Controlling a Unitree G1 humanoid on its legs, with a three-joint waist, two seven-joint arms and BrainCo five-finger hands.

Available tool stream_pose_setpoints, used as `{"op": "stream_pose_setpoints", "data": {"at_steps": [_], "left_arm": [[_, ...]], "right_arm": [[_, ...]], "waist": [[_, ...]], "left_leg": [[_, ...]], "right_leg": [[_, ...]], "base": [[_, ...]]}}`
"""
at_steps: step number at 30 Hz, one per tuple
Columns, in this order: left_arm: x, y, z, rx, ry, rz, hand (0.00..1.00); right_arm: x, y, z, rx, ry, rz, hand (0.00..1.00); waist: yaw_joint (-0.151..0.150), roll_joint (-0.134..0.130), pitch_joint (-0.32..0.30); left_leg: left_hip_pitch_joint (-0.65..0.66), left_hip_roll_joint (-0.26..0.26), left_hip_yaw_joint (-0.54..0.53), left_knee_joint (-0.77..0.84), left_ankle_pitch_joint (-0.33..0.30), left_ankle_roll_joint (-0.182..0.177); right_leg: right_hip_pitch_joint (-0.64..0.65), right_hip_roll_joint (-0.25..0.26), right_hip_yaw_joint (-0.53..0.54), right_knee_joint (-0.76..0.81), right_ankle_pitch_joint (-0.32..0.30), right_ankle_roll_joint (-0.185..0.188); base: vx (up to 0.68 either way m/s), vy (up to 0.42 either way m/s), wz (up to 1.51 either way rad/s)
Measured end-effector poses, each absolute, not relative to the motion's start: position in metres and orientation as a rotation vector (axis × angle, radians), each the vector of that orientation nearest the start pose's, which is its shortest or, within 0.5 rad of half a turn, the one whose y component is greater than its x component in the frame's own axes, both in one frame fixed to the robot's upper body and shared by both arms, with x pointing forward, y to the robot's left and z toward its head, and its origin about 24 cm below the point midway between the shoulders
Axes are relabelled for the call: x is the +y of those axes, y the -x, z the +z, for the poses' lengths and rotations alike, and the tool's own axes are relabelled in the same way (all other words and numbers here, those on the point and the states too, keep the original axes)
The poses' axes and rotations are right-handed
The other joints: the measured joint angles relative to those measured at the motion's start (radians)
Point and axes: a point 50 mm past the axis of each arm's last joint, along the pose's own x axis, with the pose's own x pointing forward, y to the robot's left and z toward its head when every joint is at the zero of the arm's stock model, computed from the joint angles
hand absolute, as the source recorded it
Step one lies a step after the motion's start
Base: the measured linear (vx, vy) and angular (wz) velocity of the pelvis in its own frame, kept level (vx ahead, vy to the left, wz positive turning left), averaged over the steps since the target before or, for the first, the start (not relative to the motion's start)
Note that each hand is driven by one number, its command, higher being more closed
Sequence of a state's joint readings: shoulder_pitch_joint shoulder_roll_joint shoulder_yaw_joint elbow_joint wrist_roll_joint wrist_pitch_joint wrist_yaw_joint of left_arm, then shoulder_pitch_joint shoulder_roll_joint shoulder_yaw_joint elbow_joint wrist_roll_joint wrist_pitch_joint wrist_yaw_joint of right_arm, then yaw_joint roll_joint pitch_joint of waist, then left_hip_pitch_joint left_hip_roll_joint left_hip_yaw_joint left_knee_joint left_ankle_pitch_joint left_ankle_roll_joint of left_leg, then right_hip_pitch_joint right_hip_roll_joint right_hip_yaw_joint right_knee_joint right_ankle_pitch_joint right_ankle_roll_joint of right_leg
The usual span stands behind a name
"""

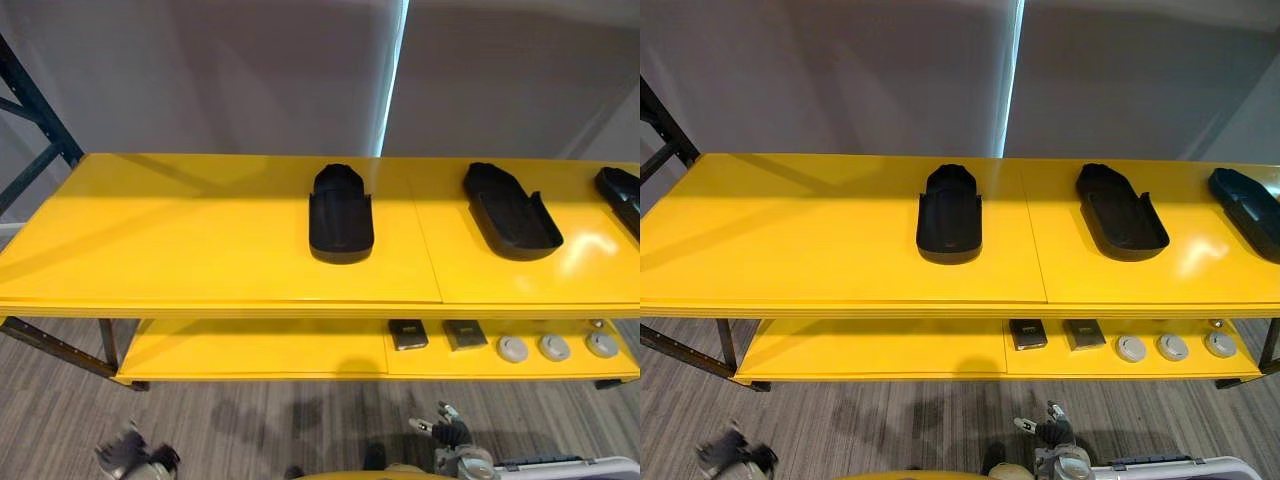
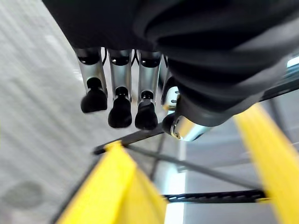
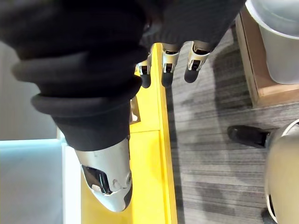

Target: Walk over and take plastic housings, then place them on the shelf

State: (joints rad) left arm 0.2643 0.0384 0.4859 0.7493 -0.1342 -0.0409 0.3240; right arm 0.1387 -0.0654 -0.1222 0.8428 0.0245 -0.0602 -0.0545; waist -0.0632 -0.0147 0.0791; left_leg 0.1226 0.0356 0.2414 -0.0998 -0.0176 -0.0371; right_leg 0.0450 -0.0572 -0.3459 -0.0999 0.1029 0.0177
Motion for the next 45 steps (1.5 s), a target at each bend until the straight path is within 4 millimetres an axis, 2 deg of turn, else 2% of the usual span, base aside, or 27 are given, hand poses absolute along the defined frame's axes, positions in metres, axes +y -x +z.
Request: {"op": "stream_pose_setpoints", "data": {"at_steps": [4,12,14,17,20,23,24,26,27,30,31,32,33,34,35,36,37,38,39,40,41,43,45], "left_arm": [[0.247,-0.054,-0.141,0.987,0.054,0.796,0.0],[0.215,-0.082,-0.144,0.966,-0.038,0.519,0.0],[0.209,-0.091,-0.143,0.948,-0.059,0.473,0.0],[0.205,-0.094,-0.143,0.944,-0.089,0.433,0.0],[0.205,-0.098,-0.142,0.933,-0.094,0.425,0.0],[0.202,-0.107,-0.14,0.909,-0.096,0.41,0.0],[0.2,-0.118,-0.136,0.878,-0.103,0.391,0.0],[0.2,-0.133,-0.132,0.836,-0.111,0.373,0.0],[0.201,-0.138,-0.129,0.817,-0.115,0.374,0.0],[0.203,-0.138,-0.129,0.816,-0.123,0.379,0.0],[0.204,-0.14,-0.127,0.807,-0.129,0.383,0.0],[0.203,-0.144,-0.126,0.795,-0.132,0.382,0.0],[0.202,-0.146,-0.125,0.791,-0.139,0.378,0.0],[0.203,-0.147,-0.125,0.788,-0.154,0.374,0.0],[0.204,-0.147,-0.124,0.784,-0.162,0.374,0.0],[0.206,-0.147,-0.124,0.783,-0.166,0.376,0.0],[0.208,-0.148,-0.123,0.777,-0.174,0.377,0.0],[0.21,-0.152,-0.12,0.762,-0.175,0.381,0.0],[0.212,-0.152,-0.119,0.758,-0.18,0.384,0.0],[0.214,-0.152,-0.119,0.756,-0.186,0.386,0.0],[0.215,-0.15,-0.12,0.768,-0.189,0.387,0.0],[0.207,-0.145,-0.126,0.808,-0.178,0.371,0.0],[0.193,-0.139,-0.132,0.836,-0.153,0.346,0.0]], "right_arm": [[-0.202,-0.118,-0.142,0.908,0.015,-0.247,0.0],[-0.206,-0.112,-0.143,0.923,0.009,-0.277,0.0],[-0.207,-0.112,-0.143,0.923,0.009,-0.282,0.0],[-0.207,-0.114,-0.142,0.917,0.012,-0.283,0.0],[-0.207,-0.124,-0.14,0.894,0.022,-0.289,0.0],[-0.212,-0.143,-0.132,0.845,0.054,-0.277,0.0],[-0.213,-0.146,-0.131,0.838,0.062,-0.277,0.0],[-0.209,-0.148,-0.131,0.837,0.06,-0.268,0.0],[-0.203,-0.151,-0.131,0.831,0.055,-0.255,0.0],[-0.197,-0.155,-0.13,0.819,0.06,-0.233,0.0],[-0.194,-0.157,-0.128,0.812,0.079,-0.211,0.0],[-0.194,-0.158,-0.128,0.815,0.099,-0.195,0.0],[-0.194,-0.158,-0.129,0.818,0.104,-0.191,0.0],[-0.193,-0.152,-0.131,0.841,0.102,-0.191,0.0],[-0.192,-0.145,-0.134,0.856,0.092,-0.198,0.0],[-0.192,-0.143,-0.135,0.863,0.094,-0.197,0.0],[-0.189,-0.139,-0.137,0.874,0.085,-0.196,0.0],[-0.188,-0.134,-0.14,0.896,0.082,-0.194,0.0],[-0.186,-0.133,-0.141,0.904,0.085,-0.188,0.0],[-0.185,-0.135,-0.141,0.907,0.09,-0.18,0.0],[-0.186,-0.144,-0.139,0.89,0.101,-0.175,0.0],[-0.192,-0.146,-0.138,0.887,0.114,-0.197,0.0],[-0.197,-0.135,-0.141,0.916,0.117,-0.22,0.0]], "waist": [[-0.002,0.001,0.003],[-0.009,0.015,0.011],[-0.011,0.02,0.016],[-0.009,0.024,0.018],[-0.004,0.019,0.02],[-0.007,0.041,0.029],[-0.01,0.051,0.035],[-0.01,0.041,0.048],[-0.004,0.021,0.068],[-0.002,-0.003,0.088],[-0.01,-0.017,0.09],[-0.002,-0.007,0.101],[0.001,-0.002,0.109],[-0.007,0.008,0.116],[-0.009,0.007,0.114],[-0.006,0.003,0.112],[-0.01,-0.01,0.106],[-0.004,-0.03,0.093],[0.014,-0.036,0.085],[0.028,-0.064,0.065],[0.032,-0.072,0.059],[0.018,-0.052,0.067],[0.021,-0.034,0.056]], "left_leg": [[0.008,0.001,0.011,0.0,-0.001,-0.001],[0.011,0.002,0.019,0.0,-0.009,0.002],[-0.009,0.008,0.02,0.043,-0.038,-0.001],[-0.052,0.027,0.02,0.173,-0.098,-0.013],[-0.082,0.022,-0.044,0.264,-0.112,-0.01],[-0.091,0.014,-0.155,0.282,-0.151,-0.018],[-0.089,0.013,-0.157,0.28,-0.168,-0.013],[-0.091,0.005,-0.132,0.282,-0.185,0.015],[-0.094,-0.004,-0.075,0.298,-0.198,0.026],[-0.132,-0.007,0.023,0.362,-0.232,0.053],[-0.17,-0.005,0.092,0.392,-0.244,0.085],[-0.197,0.016,0.149,0.398,-0.245,0.104],[-0.198,0.023,0.163,0.396,-0.242,0.107],[-0.179,0.04,0.193,0.383,-0.233,0.112],[-0.165,0.051,0.222,0.376,-0.228,0.112],[-0.161,0.052,0.229,0.374,-0.225,0.111],[-0.163,0.05,0.238,0.367,-0.213,0.112],[-0.17,0.051,0.264,0.36,-0.202,0.106],[-0.18,0.05,0.292,0.36,-0.192,0.1],[-0.196,0.048,0.317,0.36,-0.184,0.092],[-0.215,0.047,0.336,0.358,-0.174,0.08],[-0.2,0.06,0.329,0.349,-0.139,0.065],[-0.144,0.062,0.326,0.311,-0.132,0.056]], "right_leg": [[0.0,0.002,0.016,0.0,-0.004,0.005],[0.0,0.004,0.019,-0.003,-0.014,-0.001],[0.0,0.003,0.018,0.0,-0.023,0.004],[0.0,0.008,0.041,0.009,-0.028,0.003],[-0.024,0.0,0.089,0.033,-0.024,-0.004],[-0.071,0.003,0.159,0.07,-0.022,-0.001],[-0.088,0.006,0.177,0.081,-0.018,0.005],[-0.126,0.004,0.218,0.103,-0.01,0.017],[-0.157,0.004,0.283,0.118,0.008,0.029],[-0.2,0.007,0.369,0.097,0.061,0.049],[-0.226,0.0,0.386,0.063,0.064,0.072],[-0.282,-0.01,0.321,0.134,0.022,0.066],[-0.3,-0.011,0.295,0.199,-0.002,0.059],[-0.32,-0.014,0.23,0.401,-0.092,0.04],[-0.292,-0.016,0.206,0.534,-0.181,0.026],[-0.27,-0.016,0.203,0.579,-0.219,0.033],[-0.207,-0.018,0.188,0.608,-0.288,0.046],[-0.138,-0.03,0.156,0.574,-0.327,0.044],[-0.091,-0.036,0.135,0.496,-0.327,0.044],[-0.066,-0.033,0.136,0.384,-0.323,0.043],[-0.057,-0.022,0.153,0.281,-0.31,0.024],[-0.027,-0.001,0.191,0.216,-0.254,0.008],[-0.011,0.022,0.25,0.201,-0.234,-0.006]], "base": [[-0.03,0.003,-0.12],[-0.01,0.001,-0.04],[0.05,0.004,0.01],[0.11,0.003,-0.15],[0.1,0.005,-0.47],[0.01,0.044,-0.72],[-0.03,0.096,-0.5],[-0.08,0.131,-0.74],[-0.11,0.118,-1.0],[-0.19,0.11,-1.19],[-0.33,0.111,-1.24],[-0.27,0.096,-1.21],[-0.26,0.116,-1.11],[-0.1,0.112,-0.82],[-0.08,0.086,-0.79],[-0.08,0.03,-0.5],[-0.09,-0.043,-0.42],[-0.12,-0.092,-0.6],[-0.13,-0.143,-0.92],[-0.12,-0.145,-1.22],[-0.1,-0.142,-1.06],[-0.1,-0.137,-0.79],[-0.1,-0.139,-0.9]]}}
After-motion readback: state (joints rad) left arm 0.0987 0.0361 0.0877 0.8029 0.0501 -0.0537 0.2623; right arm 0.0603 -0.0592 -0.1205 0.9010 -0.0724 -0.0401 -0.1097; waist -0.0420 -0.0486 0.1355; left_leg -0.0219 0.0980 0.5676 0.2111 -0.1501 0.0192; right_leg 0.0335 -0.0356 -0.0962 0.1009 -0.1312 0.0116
